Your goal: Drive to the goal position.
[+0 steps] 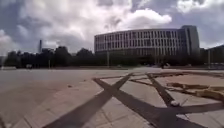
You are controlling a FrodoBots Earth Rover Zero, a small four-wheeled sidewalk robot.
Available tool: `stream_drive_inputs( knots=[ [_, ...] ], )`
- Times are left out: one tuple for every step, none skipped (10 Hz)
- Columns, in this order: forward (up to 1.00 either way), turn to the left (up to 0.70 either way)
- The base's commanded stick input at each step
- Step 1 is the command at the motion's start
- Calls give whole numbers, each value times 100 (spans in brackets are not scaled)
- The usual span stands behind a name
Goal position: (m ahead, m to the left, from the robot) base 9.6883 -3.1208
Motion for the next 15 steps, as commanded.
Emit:
stream_drive_inputs(
  knots=[
    [100,-12],
    [100,-6],
    [100,-21],
    [100,-14],
    [100,-7],
    [100,-11],
    [100,-12],
    [100,-22],
    [100,-16],
    [100,-4],
    [100,-19],
    [100,-5],
    [100,0],
    [100,0],
    [100,0]
  ],
)
